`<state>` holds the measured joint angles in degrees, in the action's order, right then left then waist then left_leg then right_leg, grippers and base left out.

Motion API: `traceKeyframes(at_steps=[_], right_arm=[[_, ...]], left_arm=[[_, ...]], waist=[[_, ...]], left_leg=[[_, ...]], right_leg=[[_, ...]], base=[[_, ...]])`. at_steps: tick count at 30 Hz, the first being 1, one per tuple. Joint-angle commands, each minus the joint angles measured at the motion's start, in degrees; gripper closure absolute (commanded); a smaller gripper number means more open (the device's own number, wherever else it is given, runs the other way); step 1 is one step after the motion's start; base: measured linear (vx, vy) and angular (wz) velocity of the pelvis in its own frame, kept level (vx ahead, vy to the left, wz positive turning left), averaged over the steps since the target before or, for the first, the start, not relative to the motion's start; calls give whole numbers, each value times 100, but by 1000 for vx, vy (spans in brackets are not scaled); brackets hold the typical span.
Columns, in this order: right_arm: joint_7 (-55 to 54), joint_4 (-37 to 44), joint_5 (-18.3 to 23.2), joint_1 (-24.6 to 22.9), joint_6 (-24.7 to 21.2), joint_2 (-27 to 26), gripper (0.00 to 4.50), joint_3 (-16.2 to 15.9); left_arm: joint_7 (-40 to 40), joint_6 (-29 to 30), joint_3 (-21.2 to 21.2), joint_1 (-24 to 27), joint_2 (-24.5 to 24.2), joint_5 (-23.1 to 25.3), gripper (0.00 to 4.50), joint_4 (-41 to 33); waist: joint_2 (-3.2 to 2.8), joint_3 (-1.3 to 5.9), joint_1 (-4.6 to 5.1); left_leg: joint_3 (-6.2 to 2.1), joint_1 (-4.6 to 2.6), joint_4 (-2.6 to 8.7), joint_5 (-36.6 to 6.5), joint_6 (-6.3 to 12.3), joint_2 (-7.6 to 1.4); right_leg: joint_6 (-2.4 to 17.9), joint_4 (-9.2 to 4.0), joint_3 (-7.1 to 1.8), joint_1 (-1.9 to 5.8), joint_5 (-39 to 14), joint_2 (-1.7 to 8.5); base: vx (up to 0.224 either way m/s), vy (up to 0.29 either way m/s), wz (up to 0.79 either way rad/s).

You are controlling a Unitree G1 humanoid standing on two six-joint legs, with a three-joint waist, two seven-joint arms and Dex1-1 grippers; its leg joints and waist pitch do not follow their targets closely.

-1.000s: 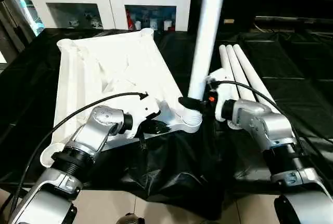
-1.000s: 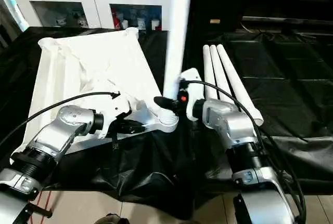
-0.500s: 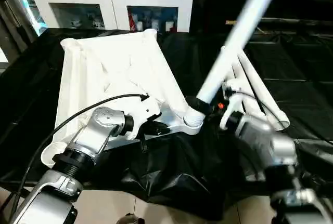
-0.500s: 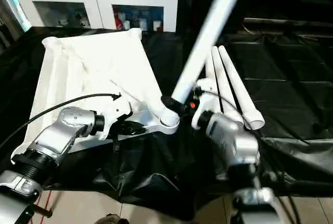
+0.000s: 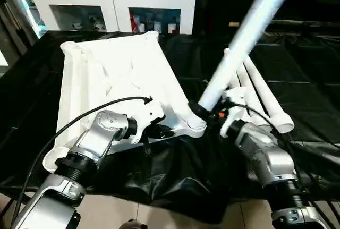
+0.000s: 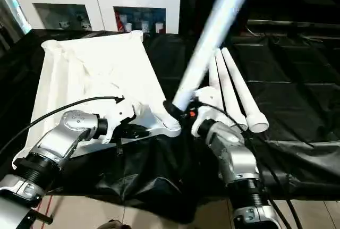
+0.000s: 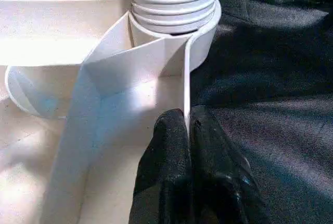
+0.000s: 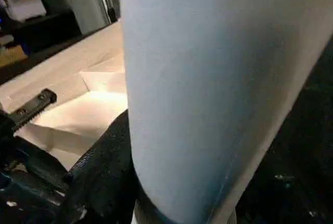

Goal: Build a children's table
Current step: Insert table leg to table base

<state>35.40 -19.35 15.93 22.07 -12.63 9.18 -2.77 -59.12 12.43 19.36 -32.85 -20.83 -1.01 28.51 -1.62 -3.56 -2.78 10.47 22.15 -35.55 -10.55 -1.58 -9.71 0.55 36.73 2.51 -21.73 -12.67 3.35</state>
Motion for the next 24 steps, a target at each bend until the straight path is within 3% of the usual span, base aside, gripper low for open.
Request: traceKeyframes(at_steps=[1,14,17,24], right_arm=[[-122,-379,-405,-151,-105,130,259,-208],[536,-630,-785,14,-57,420,259,-842],[685,-692,-815,45,-41,494,259,-944],[1046,-874,-699,115,-17,560,259,-914]], left_arm=[[140,-78,-88,-151,-17,87,450,29],[76,-168,-60,-208,-77,148,450,106],[62,-187,-53,-233,-85,159,450,131],[15,-290,-32,-306,-83,169,450,196]], waist=[[9,318,39],[-3,306,91],[-4,315,86],[12,310,82]], left_leg=[[-189,-156,554,-1848,-220,-372],[-200,-149,564,-1995,-210,-373],[-203,-148,572,-1956,-196,-386],[-191,-151,566,-1968,-157,-379]], right_leg=[[1127,-613,-326,91,-1889,542],[1111,-639,-336,71,-2034,544],[1143,-621,-335,82,-1860,537],[1208,-637,-332,83,-1860,548]], base=[[0,0,0],[0,0,0],[0,0,0],[0,0,0]])
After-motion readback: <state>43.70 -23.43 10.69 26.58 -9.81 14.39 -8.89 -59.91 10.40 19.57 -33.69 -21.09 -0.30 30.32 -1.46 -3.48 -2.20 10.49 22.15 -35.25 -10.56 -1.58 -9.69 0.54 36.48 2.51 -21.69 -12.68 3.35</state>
